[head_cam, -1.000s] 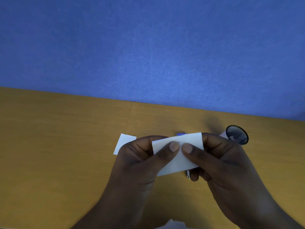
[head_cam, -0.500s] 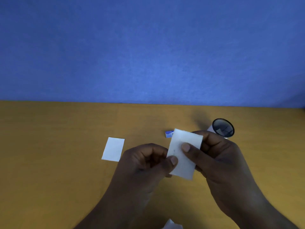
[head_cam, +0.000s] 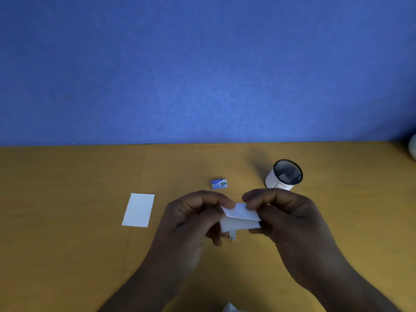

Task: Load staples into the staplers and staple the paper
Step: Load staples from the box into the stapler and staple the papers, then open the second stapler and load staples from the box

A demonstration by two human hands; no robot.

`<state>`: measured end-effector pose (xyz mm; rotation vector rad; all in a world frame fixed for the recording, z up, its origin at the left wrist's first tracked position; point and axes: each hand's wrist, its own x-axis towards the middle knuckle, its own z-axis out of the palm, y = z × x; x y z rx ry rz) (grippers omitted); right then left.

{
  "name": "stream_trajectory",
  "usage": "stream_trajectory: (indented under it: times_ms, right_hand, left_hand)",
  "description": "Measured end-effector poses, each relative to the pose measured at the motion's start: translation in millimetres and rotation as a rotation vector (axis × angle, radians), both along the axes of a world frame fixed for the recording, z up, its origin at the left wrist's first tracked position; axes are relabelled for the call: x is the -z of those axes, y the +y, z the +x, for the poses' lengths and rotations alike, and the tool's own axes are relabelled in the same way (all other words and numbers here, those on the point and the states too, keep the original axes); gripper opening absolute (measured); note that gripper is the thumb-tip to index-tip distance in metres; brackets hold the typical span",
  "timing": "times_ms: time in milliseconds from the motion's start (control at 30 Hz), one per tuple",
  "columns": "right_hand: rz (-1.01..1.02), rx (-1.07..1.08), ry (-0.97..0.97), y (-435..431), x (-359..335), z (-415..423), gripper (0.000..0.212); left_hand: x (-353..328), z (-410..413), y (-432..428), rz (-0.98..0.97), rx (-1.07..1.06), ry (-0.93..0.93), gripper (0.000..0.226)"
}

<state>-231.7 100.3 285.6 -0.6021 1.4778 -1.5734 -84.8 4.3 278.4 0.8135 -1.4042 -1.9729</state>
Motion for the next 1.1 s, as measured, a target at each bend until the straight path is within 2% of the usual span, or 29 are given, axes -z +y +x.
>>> stream_trajectory:
  times_ms: [133, 200, 300, 367, 467, 567, 667, 833, 967, 1100]
  right_hand:
    - [0.019, -0.023, -0.035, 1.3, 5.2, -7.1, 0.014]
    - [0.062, -0.017, 0.019, 2.8, 7.7, -11.0, 0.017]
    - [0.114, 0.022, 0.014, 4.0, 17.6, -18.5, 0.024]
    - [0.164, 0.050, 0.081, 2.7, 26.4, -29.1, 0.023]
    - [0.236, 0.200, 0.314, -2.2, 44.4, -65.6, 0.016]
    - [0.329, 0.388, 0.571, -10.4, 63.7, -122.0, 0.014]
    - [0.480, 0.446, 0.727, -20.7, 80.8, -172.8, 0.011]
    - [0.671, 0.392, 0.828, -37.2, 103.6, -208.7, 0.012]
    - [0.791, 0.341, 0.859, -44.4, 117.7, -217.1, 0.008]
    - [0.831, 0.345, 0.879, -47.1, 122.8, -220.6, 0.032]
  left_hand:
    - [5.3, -7.9, -2.5, 0.022, 0.002, -0.019, 0.023]
    - [10.7, -10.4, -4.5, -0.006, 0.014, -0.066, 0.020]
    - [19.1, -13.2, -4.2, -0.165, 0.085, -0.173, 0.007]
    - [27.0, -15.3, -5.3, -0.167, 0.119, -0.209, 0.025]
    - [49.0, -17.8, -14.5, -0.221, 0.137, -0.361, 0.053]
    - [88.8, -13.4, -30.8, -0.379, 0.108, -0.567, 0.055]
    - [133.5, -2.7, -49.0, -0.568, 0.105, -0.787, 0.060]
    - [174.8, 17.5, -70.0, -0.702, 0.106, -0.982, 0.052]
    - [187.5, 29.5, -75.2, -0.703, 0.096, -1.010, 0.048]
    - [195.0, 36.6, -74.7, -0.676, 0.082, -1.040, 0.046]
